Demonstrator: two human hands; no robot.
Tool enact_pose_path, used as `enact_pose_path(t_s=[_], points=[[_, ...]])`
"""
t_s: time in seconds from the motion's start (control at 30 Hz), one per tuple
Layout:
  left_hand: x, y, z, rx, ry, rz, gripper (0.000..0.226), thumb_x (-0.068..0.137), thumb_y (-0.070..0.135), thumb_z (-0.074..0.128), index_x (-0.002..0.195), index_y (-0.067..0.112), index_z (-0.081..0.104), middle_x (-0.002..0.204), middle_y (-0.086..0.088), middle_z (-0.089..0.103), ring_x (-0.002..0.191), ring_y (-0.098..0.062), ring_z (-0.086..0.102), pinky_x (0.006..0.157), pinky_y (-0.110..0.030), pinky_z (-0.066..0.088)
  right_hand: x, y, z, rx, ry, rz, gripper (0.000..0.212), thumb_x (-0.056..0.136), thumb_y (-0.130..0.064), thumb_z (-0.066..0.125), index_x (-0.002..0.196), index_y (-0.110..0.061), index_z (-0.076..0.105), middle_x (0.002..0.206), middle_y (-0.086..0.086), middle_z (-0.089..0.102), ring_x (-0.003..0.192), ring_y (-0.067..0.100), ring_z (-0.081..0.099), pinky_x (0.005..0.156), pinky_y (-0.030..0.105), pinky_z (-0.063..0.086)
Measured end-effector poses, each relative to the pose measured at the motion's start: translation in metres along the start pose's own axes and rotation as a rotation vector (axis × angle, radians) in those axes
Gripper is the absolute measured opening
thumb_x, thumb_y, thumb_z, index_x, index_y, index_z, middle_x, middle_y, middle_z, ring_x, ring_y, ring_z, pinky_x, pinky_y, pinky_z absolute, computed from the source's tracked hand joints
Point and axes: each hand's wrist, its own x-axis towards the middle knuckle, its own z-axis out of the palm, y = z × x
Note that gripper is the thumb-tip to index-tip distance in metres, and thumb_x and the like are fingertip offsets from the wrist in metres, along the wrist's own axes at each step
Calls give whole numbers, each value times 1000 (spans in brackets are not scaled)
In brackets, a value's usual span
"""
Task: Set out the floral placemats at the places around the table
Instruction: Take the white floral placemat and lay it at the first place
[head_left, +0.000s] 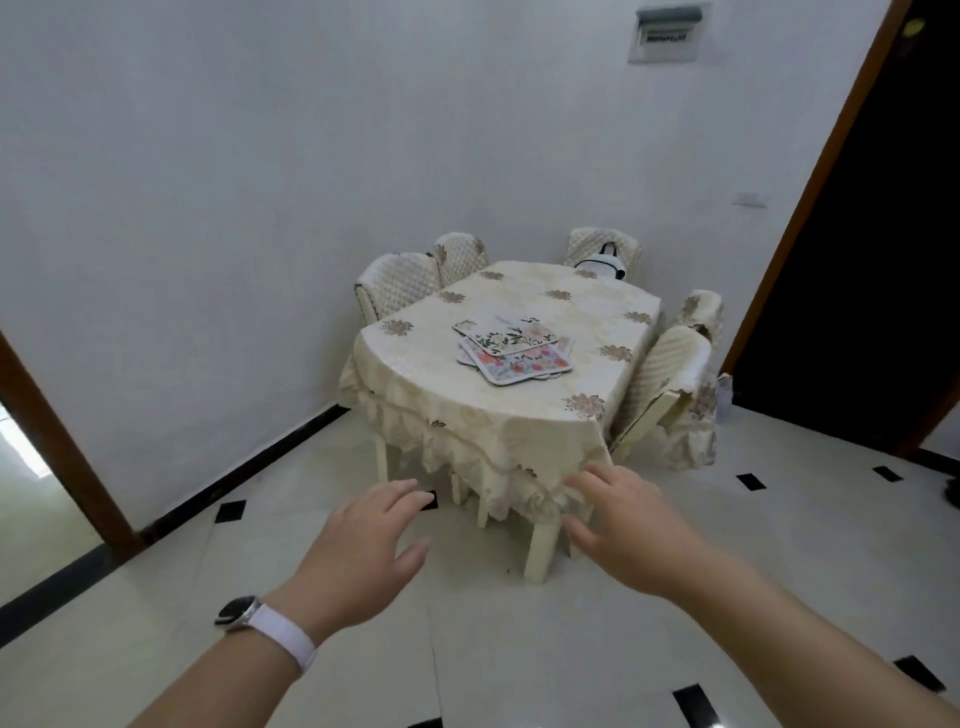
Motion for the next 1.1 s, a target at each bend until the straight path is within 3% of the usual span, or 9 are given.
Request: enact_pose_path(t_s=[0.2,0.5,0.77,0.9,1.1], points=[[76,-76,-19,14,9,29,63,83,59,32,137,30,50,145,6,48,135,-15,42,107,-36,32,97,-24,4,-32,4,-5,49,94,-45,45,140,-28,44,142,-8,47,129,16,42,105,33,38],[171,-113,-16,-3,-23,62,69,81,62,24,140,32,44,148,9,41,137,-12,35,109,-32,28,197,-8,19,-38,-30,-14,53,96,-51,41,144,-28,39,150,-7,39,137,15,34,112,34,29],[292,-134,20,0,-58,49,69,82,63,27,142,32,43,150,9,40,138,-10,34,111,-28,24,314,58,58,31,-61,-12,54,96,-51,39,146,-30,36,151,-9,36,138,14,31,113,33,28],[371,-143,43,-13,-82,-17,57,91,57,37,143,34,40,151,13,36,139,-8,31,114,-31,25,388,100,72,69,-74,-35,53,97,-50,38,144,-27,38,148,-7,40,135,15,33,112,33,29],[477,-141,65,7,-99,-8,66,85,64,25,141,34,44,151,10,40,139,-11,33,112,-30,24,475,166,65,43,-71,-53,54,96,-51,38,143,-25,40,150,-4,40,137,18,36,111,36,31]])
